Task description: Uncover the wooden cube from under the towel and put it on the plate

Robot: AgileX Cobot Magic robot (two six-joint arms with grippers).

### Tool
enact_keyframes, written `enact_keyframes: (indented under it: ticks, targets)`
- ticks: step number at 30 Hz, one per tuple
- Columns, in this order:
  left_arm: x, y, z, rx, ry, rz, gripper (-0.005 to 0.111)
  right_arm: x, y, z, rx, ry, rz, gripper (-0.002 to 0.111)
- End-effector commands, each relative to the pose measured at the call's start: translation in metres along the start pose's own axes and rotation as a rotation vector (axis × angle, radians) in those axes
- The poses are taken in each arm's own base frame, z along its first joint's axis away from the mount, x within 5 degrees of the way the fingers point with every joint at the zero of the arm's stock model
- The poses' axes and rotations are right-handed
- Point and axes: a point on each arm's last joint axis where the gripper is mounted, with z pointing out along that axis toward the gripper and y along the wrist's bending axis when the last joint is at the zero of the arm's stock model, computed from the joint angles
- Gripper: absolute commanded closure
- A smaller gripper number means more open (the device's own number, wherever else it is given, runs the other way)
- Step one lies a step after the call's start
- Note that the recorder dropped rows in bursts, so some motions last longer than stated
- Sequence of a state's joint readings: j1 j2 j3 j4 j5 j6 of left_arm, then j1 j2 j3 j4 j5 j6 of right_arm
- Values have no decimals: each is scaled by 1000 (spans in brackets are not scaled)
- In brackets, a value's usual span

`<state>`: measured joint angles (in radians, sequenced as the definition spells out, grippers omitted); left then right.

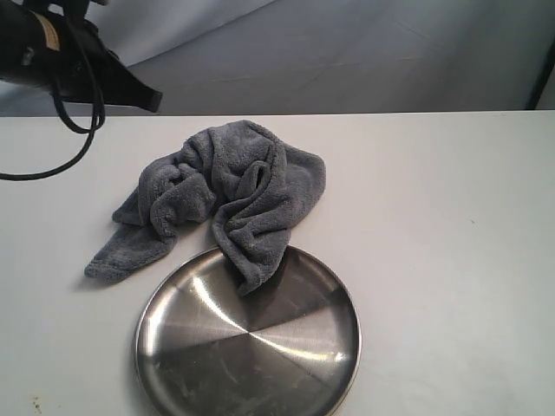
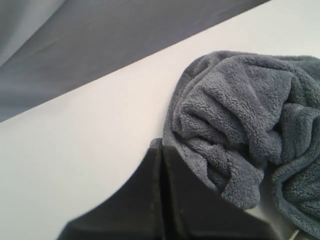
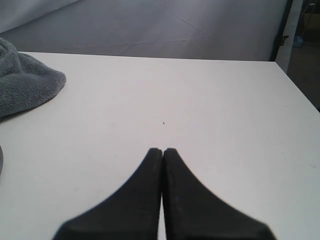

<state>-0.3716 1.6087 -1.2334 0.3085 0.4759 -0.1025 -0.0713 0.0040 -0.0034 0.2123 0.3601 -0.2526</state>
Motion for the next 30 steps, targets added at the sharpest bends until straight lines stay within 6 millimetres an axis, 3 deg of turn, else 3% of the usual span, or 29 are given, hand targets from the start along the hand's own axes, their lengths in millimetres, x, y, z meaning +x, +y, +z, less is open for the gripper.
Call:
enact_keyframes:
  ticks: [1, 10, 17, 21, 26, 30]
  targets:
    - [-2, -8, 19, 52, 50, 30, 107, 0, 0, 0, 0, -11, 3, 108]
    - [7, -22, 58, 143, 145, 95, 107, 0, 0, 0, 0, -11, 3, 108]
    - [9, -26, 73, 175, 222, 72, 107, 0, 0, 0, 0, -11, 3, 108]
    - [10, -41, 81, 319, 236, 92, 107, 0, 0, 0, 0, -11, 3, 108]
    - [4, -58, 87, 464, 168, 123, 107, 0, 0, 0, 0, -11, 3, 108]
    - [-8, -57, 89, 452, 51, 93, 107, 0, 0, 0, 0, -11, 3, 108]
